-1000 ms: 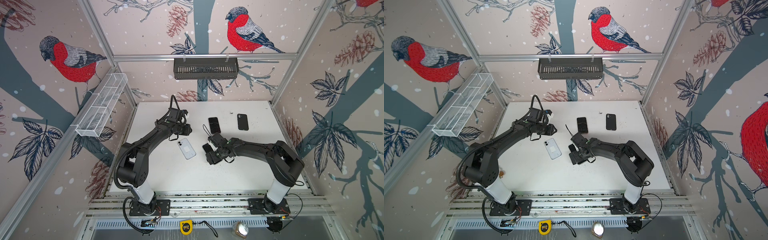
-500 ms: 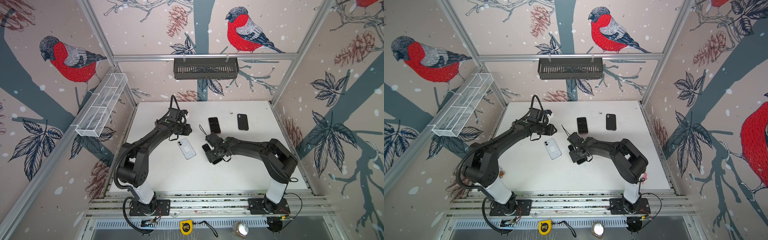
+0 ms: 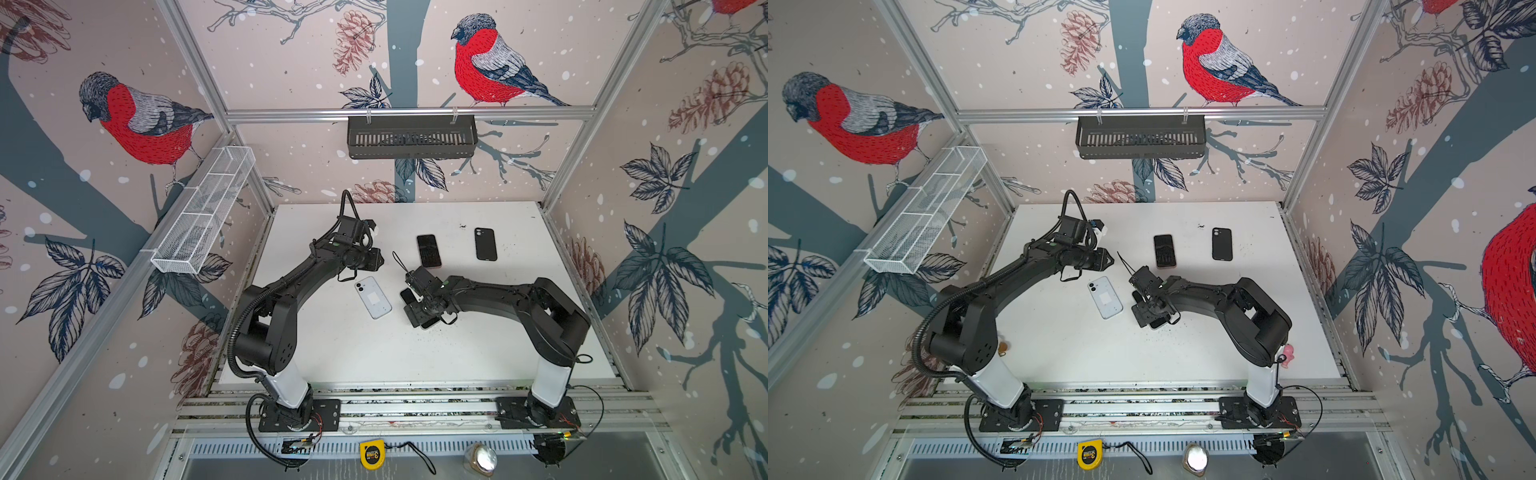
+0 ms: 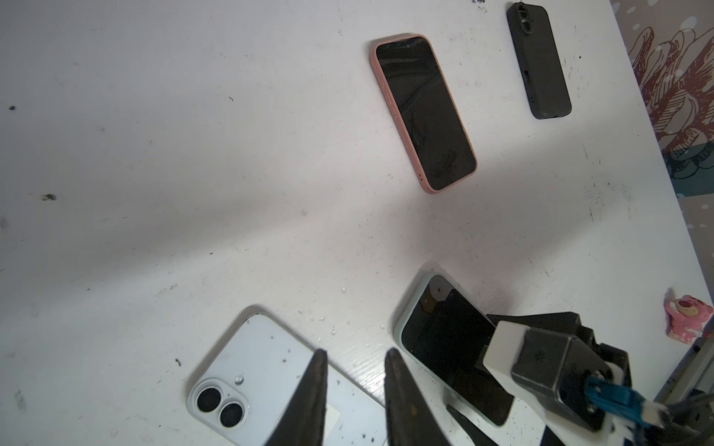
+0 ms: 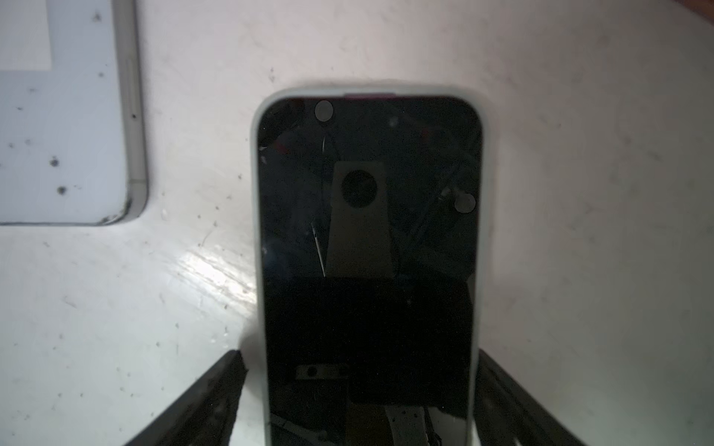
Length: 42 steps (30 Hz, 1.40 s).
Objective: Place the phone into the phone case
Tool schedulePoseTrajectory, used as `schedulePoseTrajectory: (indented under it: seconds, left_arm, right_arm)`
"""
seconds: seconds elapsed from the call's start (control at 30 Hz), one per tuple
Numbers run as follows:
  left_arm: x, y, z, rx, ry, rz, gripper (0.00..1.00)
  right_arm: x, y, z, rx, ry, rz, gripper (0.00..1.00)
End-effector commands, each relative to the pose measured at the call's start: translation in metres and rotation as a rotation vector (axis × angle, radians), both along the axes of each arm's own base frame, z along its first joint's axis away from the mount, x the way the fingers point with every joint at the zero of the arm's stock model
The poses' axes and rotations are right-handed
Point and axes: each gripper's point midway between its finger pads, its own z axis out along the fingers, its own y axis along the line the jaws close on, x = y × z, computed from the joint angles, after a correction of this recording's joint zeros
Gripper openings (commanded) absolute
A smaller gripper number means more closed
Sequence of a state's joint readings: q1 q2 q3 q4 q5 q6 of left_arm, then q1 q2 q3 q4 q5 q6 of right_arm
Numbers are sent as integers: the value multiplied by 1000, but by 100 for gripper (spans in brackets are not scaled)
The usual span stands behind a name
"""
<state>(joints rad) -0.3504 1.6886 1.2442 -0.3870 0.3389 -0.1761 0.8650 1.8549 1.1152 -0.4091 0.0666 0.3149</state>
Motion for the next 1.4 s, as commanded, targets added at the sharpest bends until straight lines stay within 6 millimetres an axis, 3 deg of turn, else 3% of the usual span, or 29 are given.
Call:
schedulePoseTrajectory:
  seconds: [0.0,0.17,0.37,0.57,0.87,1.1,1.2,1.37]
  left_arm:
    - [1,-3,8,-15,-26,-20,28]
    - [1,-3,8,-17,-26,-21,28]
    - [1,-3,11,-18,-32,-20,28]
    - [3,0,19,-10,-64,-2,28]
    - [4,4,30,-17,-108,23,28]
    - [5,2,28,-25,-100,16,28]
    - [5,2,27,-26,-98,14,28]
    - [5,2,26,-23,-95,13,28]
  right_arm:
    - [-20,-24,-17,-110,82,3,72]
    - [-16,-26,-14,-124,67,-15,60]
    - [2,-21,15,-107,-11,-47,61]
    - [37,-14,42,-60,-85,-171,62]
    - [104,29,75,168,-18,-316,58]
    - [156,51,62,133,-25,-406,68]
    - [175,51,55,103,-40,-440,68]
    - [185,53,31,134,26,-477,68]
